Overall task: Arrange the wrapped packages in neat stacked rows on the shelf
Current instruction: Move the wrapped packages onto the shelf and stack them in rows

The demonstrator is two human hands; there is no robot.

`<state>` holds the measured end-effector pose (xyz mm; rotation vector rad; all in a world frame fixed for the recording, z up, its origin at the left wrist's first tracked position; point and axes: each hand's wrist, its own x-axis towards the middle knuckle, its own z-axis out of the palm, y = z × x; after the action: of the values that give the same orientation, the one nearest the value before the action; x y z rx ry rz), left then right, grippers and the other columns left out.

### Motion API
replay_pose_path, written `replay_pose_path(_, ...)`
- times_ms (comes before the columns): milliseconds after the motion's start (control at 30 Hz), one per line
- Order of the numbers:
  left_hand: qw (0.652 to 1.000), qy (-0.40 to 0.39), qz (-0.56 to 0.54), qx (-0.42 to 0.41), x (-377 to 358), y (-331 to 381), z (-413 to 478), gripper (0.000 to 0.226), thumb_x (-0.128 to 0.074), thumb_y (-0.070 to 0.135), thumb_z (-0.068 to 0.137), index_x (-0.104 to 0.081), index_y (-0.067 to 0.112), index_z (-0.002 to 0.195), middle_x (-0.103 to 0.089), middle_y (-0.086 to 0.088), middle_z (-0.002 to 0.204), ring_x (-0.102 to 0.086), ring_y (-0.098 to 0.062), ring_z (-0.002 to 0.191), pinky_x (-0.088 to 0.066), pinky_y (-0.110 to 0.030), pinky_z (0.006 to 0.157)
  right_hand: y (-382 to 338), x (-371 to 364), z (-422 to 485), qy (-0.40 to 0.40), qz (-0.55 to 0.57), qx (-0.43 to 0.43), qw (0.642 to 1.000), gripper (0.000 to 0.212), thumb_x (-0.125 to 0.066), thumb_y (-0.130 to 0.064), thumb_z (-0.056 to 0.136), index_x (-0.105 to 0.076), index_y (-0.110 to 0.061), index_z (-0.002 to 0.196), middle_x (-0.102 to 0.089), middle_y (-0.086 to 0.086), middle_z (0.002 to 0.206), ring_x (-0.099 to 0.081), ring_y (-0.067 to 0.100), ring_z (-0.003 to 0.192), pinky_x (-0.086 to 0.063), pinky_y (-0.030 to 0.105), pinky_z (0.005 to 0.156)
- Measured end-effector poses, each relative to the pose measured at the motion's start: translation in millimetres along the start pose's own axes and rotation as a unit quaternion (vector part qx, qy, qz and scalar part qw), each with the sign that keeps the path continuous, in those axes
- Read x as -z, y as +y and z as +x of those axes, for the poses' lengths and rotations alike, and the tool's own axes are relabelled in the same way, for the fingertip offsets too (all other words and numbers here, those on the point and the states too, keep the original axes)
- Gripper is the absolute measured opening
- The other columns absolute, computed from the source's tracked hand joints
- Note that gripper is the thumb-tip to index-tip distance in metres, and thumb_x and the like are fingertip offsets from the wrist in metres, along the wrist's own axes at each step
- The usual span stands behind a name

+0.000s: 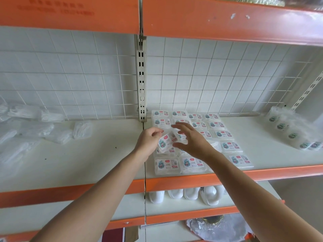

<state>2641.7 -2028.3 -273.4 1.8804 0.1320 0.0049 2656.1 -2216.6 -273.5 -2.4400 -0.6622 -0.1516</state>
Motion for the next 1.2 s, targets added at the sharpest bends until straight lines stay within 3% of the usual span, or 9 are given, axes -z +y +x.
replay_pose_path(167, 1.000, 0.023, -0.001, -0.006, 1.9, 0.4, 1.4, 0.017, -0.053, 0.015, 0.097, -0.066, 0.014, 0.109, -0.066, 0.001, 0.108, -0.061, -0.015, 0.101, -0.047, -0.024, 0.083, -3.3, -5.7, 0.5, 0.000, -0.041, 0.024, 0.999, 0.060, -0.080, -0.028, 0.076, -0.055, -0.022, 0.130, -0.054, -0.006, 0.132, -0.056, 0.007, 0.093, -0.052, 0.029, 0.083)
replay_pose_path(300, 0.998, 0.060, 0.002, 0.011, 5.6, 1.1, -0.5, 0.022, -0.056, 0.019, 0.095, -0.056, 0.014, 0.117, -0.057, 0.004, 0.112, -0.053, -0.009, 0.100, -0.037, -0.020, 0.081, -4.5, -13.0, 3.8, 0.023, -0.051, -0.027, 0.998, 0.059, -0.078, -0.036, 0.078, -0.055, -0.018, 0.129, -0.057, 0.001, 0.123, -0.054, 0.008, 0.084, -0.049, 0.025, 0.081)
replay_pose_path(533, 0.999, 0.020, 0.007, 0.040, 5.9, -2.4, -9.0, 0.025, -0.046, 0.007, 0.094, -0.051, 0.013, 0.118, -0.059, 0.001, 0.112, -0.060, -0.018, 0.102, -0.046, -0.022, 0.074, -2.0, -29.0, 9.1, 0.026, -0.066, -0.082, 0.994, 0.039, -0.071, -0.034, 0.084, -0.061, -0.014, 0.116, -0.058, 0.006, 0.120, -0.058, 0.015, 0.087, -0.050, 0.028, 0.080)
replay_pose_path(633, 0.999, 0.023, -0.001, 0.025, 6.8, 1.9, -12.8, 0.024, -0.046, 0.006, 0.095, -0.053, 0.011, 0.117, -0.056, 0.005, 0.105, -0.057, -0.013, 0.095, -0.047, -0.025, 0.080, 0.6, -31.2, 9.1, 0.020, -0.066, -0.067, 0.995, 0.031, -0.071, -0.029, 0.085, -0.064, -0.013, 0.111, -0.058, 0.005, 0.120, -0.057, 0.012, 0.083, -0.050, 0.027, 0.080)
replay_pose_path(733, 1.000, 0.019, -0.003, 0.016, 5.9, 2.0, -11.6, 0.022, -0.044, 0.005, 0.097, -0.054, 0.013, 0.114, -0.057, 0.008, 0.101, -0.053, -0.004, 0.085, -0.045, -0.019, 0.070, 1.9, -30.5, 9.1, 0.021, -0.066, -0.062, 0.996, 0.027, -0.069, -0.025, 0.088, -0.065, -0.013, 0.111, -0.057, 0.005, 0.125, -0.059, 0.014, 0.088, -0.048, 0.026, 0.081)
replay_pose_path(900, 1.000, 0.016, 0.012, 0.016, 5.1, -4.4, -7.0, 0.034, -0.041, 0.009, 0.098, -0.051, 0.012, 0.131, -0.057, 0.002, 0.131, -0.052, -0.008, 0.106, -0.042, -0.015, 0.075, -1.1, -30.7, 10.9, 0.028, -0.071, -0.062, 0.995, 0.027, -0.057, -0.024, 0.095, -0.066, -0.015, 0.120, -0.052, 0.006, 0.137, -0.060, 0.021, 0.109, -0.047, 0.032, 0.093)
replay_pose_path(1000, 0.999, 0.022, 0.028, 0.014, 5.9, -9.1, -2.9, 0.039, -0.039, 0.007, 0.097, -0.048, 0.013, 0.134, -0.053, -0.002, 0.138, -0.051, -0.015, 0.122, -0.041, -0.020, 0.091, -1.8, -31.2, 9.3, 0.013, -0.087, -0.057, 0.994, 0.031, -0.053, -0.025, 0.097, -0.063, -0.016, 0.126, -0.052, 0.005, 0.139, -0.056, 0.023, 0.119, -0.046, 0.035, 0.097)
replay_pose_path(1133, 0.993, 0.037, 0.104, -0.035, 3.2, -9.6, -0.9, 0.042, -0.045, 0.011, 0.098, -0.044, 0.016, 0.139, -0.049, -0.001, 0.142, -0.050, -0.010, 0.117, -0.042, -0.013, 0.085, -2.9, -28.1, 5.1, 0.014, -0.094, -0.049, 0.994, 0.033, -0.051, -0.026, 0.098, -0.059, -0.018, 0.130, -0.052, 0.005, 0.139, -0.054, 0.023, 0.122, -0.046, 0.035, 0.096)
replay_pose_path(1200, 0.981, 0.049, 0.166, -0.084, -0.3, -5.8, -2.5, 0.045, -0.046, 0.010, 0.096, -0.043, 0.014, 0.141, -0.046, -0.003, 0.144, -0.043, -0.018, 0.130, -0.042, -0.026, 0.101, -2.8, -22.5, 1.4, 0.026, -0.104, -0.043, 0.993, 0.035, -0.051, -0.028, 0.098, -0.057, -0.018, 0.131, -0.053, 0.004, 0.137, -0.055, 0.021, 0.120, -0.047, 0.033, 0.091)
